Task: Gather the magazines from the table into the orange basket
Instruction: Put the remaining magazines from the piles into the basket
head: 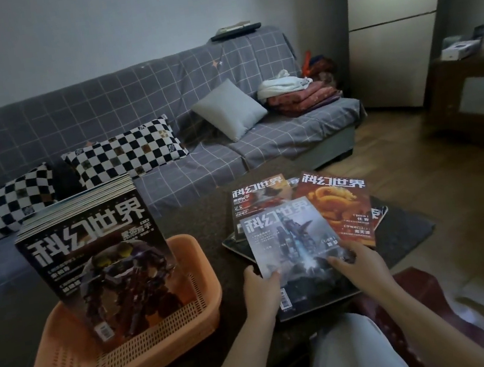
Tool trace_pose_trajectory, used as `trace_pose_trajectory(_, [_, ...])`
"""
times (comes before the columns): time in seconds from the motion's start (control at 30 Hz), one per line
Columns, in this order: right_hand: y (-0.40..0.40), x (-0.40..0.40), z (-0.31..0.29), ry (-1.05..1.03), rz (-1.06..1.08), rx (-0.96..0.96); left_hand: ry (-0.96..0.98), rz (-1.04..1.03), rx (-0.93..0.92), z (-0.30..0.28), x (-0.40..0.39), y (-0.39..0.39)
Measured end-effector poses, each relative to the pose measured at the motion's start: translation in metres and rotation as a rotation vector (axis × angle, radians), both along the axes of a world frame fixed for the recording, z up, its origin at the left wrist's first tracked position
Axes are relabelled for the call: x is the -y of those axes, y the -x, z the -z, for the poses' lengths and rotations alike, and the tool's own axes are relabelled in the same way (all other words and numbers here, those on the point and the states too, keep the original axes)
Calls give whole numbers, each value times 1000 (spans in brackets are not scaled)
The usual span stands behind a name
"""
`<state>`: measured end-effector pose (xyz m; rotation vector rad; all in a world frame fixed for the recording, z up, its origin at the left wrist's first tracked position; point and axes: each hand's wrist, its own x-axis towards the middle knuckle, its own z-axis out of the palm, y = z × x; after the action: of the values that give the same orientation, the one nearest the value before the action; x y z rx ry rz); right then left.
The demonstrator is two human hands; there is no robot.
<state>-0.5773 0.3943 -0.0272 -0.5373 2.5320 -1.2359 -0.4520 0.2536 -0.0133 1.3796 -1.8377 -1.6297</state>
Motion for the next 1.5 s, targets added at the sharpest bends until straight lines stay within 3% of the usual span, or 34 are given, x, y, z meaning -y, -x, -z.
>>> trace_pose_trajectory(0.13, [2, 0, 6, 64, 80, 48, -39, 45, -92, 0, -1, -4])
trace_pose_trajectory(0.37, [-10, 1, -9, 397, 143, 250, 197, 105, -228, -26, 6, -33])
trace_pose_trajectory(0.47, [-22, 12, -35, 552, 55, 329, 318, 66, -283, -45, 18, -55])
trace_pose_trajectory(0.67, [-59, 61, -78, 653, -113, 343, 400, -23, -402, -83, 53, -114])
trace_pose_trajectory(0.93, [-111, 139, -103, 642, -381, 340, 418, -189, -471, -96, 106, -199])
trace_pose_trajectory(1.07, [-133, 172, -109, 622, -476, 288, 411, -269, -429, -94, 129, -230])
trace_pose_trajectory(1.2, [-146, 195, -103, 521, -521, 157, 484, -385, -267, -86, 148, -246])
trace_pose_trajectory(1.37, [-150, 209, -79, 358, -485, -7, 464, -446, -96, -62, 161, -252])
trace_pose_trajectory(1.5, [-153, 212, -64, 341, -446, -99, 500, -461, -17, -47, 167, -248])
